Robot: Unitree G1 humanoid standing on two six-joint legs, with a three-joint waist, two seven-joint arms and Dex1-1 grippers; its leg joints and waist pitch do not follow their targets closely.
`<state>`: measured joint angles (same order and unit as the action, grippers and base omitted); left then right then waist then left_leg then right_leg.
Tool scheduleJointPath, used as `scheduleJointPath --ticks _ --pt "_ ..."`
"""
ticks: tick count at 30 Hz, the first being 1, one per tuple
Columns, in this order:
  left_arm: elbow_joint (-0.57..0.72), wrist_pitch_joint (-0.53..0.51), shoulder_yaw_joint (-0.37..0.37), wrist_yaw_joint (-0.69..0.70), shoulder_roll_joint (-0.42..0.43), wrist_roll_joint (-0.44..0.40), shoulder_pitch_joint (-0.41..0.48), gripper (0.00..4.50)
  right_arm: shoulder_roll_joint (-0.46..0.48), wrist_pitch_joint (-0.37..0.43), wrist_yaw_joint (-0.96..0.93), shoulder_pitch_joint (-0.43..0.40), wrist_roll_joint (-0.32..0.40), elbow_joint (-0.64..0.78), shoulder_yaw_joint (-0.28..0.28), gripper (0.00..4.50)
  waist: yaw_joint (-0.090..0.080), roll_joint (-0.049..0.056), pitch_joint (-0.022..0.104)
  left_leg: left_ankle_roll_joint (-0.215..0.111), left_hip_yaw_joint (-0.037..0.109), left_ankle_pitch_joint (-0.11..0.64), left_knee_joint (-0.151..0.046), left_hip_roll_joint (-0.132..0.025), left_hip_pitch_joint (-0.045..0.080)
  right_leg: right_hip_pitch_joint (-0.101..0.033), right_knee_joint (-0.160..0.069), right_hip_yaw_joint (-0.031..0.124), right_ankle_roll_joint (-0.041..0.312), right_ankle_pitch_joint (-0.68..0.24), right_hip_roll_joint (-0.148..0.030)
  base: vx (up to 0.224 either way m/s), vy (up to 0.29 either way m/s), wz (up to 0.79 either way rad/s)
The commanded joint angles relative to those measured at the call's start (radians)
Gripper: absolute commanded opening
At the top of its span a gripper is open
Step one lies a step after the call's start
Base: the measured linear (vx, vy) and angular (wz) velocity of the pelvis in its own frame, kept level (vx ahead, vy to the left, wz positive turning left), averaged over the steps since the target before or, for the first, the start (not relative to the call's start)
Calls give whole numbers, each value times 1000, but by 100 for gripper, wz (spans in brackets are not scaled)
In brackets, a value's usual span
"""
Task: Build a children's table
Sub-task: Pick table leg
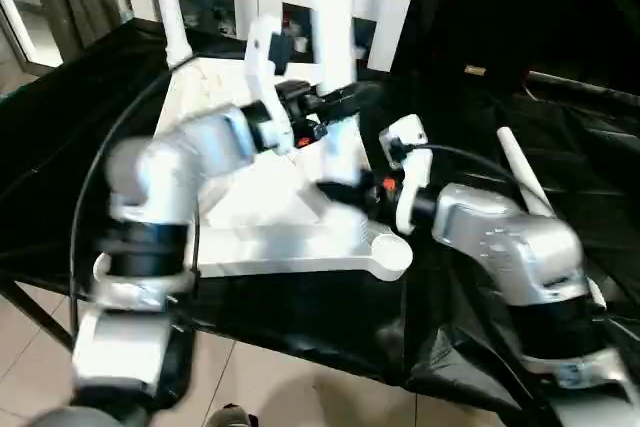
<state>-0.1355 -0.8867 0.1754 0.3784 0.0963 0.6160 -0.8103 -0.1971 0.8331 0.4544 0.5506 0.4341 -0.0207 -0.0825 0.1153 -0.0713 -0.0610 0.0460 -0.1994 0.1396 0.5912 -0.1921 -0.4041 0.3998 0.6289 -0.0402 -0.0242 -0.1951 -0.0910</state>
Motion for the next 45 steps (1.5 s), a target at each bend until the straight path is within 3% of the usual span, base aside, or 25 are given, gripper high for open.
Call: scheduleJointPath --ticks 1,4,5,12,17,20,21,29,30,34,35,45 --pt "20 -3 14 -55 -21 7 4 285 10 -5 -28 5 -10 10 18 190 1 7 80 95 19 207 -66 -28 34 -40 -68 28 135 -95 -42 0 0 0" --pt "37 -6 9 -91 -40 -7 10 251 33 -9 -54 3 -18 20 13 190 1 5 79 81 18 197 -67 -26 33 -41 -69 28 132 -84 -40 0 0 0" --pt "35 -1 10 -84 -49 4 10 239 37 -13 -41 2 -23 32 -12 190 0 7 78 82 19 211 -67 -27 35 -40 -71 28 127 -102 -39 0 0 0" --pt "46 -20 24 -72 -71 44 13 192 49 -7 -57 -2 -38 35 -29 189 -1 12 76 97 22 246 -71 -28 36 -36 -76 29 106 -147 -39 0 0 0" --pt "80 -54 -44 -21 -57 43 43 188 48 -11 -49 1 -42 35 -36 189 -2 15 77 99 22 240 -71 -28 37 -35 -73 28 109 -116 -38 0 0 0" --pt "75 -73 -43 -12 -58 56 45 187 44 -13 -48 0 -48 38 -40 189 -2 16 76 105 22 252 -72 -28 38 -35 -73 28 106 -121 -38 0 0 0" --pt "70 -83 -27 -19 -64 70 43 242 44 -13 -47 0 -49 38 -40 189 -3 16 75 107 22 259 -73 -28 38 -35 -74 28 106 -130 -38 0 0 0" --pt "53 -59 -63 -41 -36 -4 41 299 45 -19 -47 2 -55 35 -44 189 -2 16 76 106 23 257 -73 -27 37 -36 -75 29 98 -130 -38 0 0 0" --pt "46 -53 -52 -47 -40 0 39 273 45 -19 -47 2 -56 35 -44 188 -2 18 77 107 23 255 -72 -27 37 -36 -74 29 101 -125 -39 0 0 0" --pt "28 -43 -16 -63 -44 10 30 262 42 -23 -42 -1 -62 35 -51 188 -2 16 77 106 22 253 -71 -26 37 -37 -74 29 107 -116 -39 0 0 0" --pt "28 -45 -11 -52 -41 21 27 228 41 -25 -33 -2 -65 37 -57 188 -2 19 77 107 23 254 -72 -27 37 -37 -74 29 108 -118 -39 0 0 0" --pt "30 -11 -24 -20 -32 17 29 195 33 -44 -20 -1 -82 38 -73 188 -2 23 75 115 24 279 -74 -28 39 -35 -76 29 109 -131 -39 0 0 0"
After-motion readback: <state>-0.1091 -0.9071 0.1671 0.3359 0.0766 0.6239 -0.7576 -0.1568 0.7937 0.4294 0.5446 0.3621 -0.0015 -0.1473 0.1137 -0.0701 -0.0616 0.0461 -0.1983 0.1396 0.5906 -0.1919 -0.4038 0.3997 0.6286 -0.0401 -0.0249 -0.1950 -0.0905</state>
